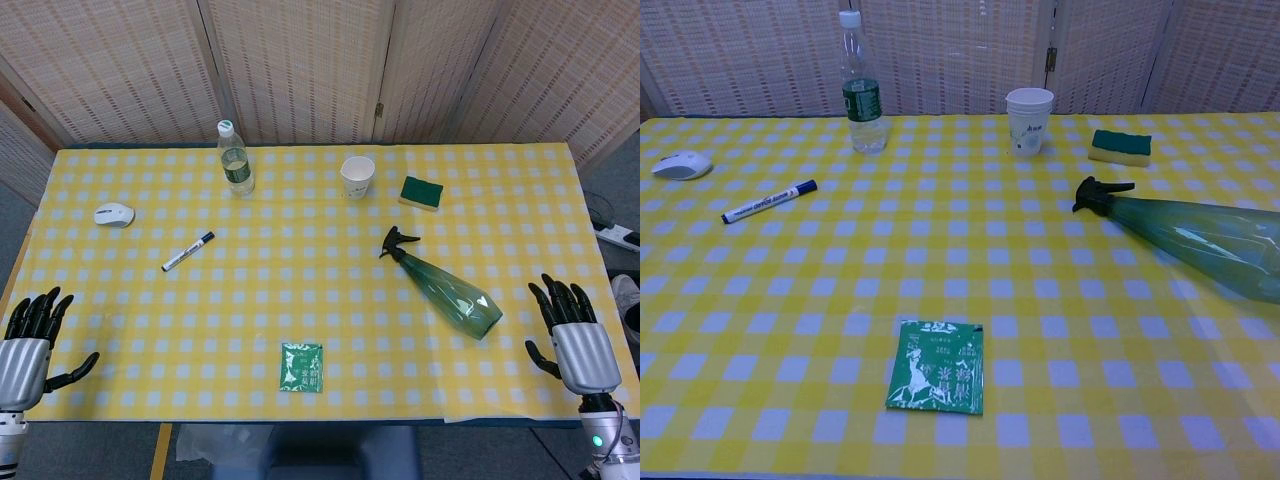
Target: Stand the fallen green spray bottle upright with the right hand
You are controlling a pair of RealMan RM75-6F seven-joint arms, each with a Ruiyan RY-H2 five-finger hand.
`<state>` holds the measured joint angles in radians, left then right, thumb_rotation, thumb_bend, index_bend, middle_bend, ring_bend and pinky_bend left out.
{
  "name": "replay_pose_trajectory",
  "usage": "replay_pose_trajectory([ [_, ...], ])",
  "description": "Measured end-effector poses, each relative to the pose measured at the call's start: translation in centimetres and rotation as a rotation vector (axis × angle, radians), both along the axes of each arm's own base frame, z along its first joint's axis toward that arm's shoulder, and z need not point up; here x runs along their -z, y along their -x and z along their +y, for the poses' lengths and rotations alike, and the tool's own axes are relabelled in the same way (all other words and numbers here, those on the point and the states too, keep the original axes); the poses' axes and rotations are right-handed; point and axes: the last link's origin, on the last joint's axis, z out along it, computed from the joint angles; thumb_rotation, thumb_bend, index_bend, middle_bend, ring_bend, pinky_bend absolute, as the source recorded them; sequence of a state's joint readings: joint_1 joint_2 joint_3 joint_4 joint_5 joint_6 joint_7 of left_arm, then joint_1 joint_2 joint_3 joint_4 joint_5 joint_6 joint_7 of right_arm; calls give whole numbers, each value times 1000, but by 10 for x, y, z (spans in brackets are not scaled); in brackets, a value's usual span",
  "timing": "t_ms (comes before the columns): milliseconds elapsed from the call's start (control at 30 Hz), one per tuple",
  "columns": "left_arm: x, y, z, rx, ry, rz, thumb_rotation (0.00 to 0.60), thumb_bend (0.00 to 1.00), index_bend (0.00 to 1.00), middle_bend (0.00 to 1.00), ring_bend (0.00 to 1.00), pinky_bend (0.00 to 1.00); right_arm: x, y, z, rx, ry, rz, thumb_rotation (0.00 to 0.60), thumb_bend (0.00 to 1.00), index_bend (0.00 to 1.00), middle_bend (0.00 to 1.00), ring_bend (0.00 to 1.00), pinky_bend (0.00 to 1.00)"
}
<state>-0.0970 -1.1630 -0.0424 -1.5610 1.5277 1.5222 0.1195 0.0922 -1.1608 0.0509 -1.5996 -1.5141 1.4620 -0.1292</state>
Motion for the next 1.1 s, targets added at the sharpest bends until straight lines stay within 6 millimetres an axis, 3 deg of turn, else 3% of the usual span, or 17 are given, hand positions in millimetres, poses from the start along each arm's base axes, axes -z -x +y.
replay_pose_trajectory([
  [267, 1, -3, 1, 8, 8, -4, 26, 233, 0, 1, 9, 0, 2, 2, -3, 13, -4, -28, 600, 344, 0, 0, 0, 0],
  [367, 1, -4, 1, 17, 15, -20, 37, 328, 0, 1, 9, 0, 5, 1, -8, 35, -8, -103, 600, 344, 0, 0, 0, 0],
  [467, 2, -2, 3, 17, 30, -25, 98, 398, 0, 1, 10, 0, 10, -4, -17, 55, -54, -168, 600, 343, 0, 0, 0, 0],
  [800, -6, 2, 4, -8, 49, -79, 118, 419, 0, 1, 9, 0, 17, -58, -72, 118, -176, -216, 600, 344, 0, 0, 1, 0],
  [1100, -13, 3, 2, 13, 61, -139, 118, 389, 0, 1, 10, 0, 36, -82, -120, 329, -221, -181, 600, 344, 0, 0, 49, 0],
])
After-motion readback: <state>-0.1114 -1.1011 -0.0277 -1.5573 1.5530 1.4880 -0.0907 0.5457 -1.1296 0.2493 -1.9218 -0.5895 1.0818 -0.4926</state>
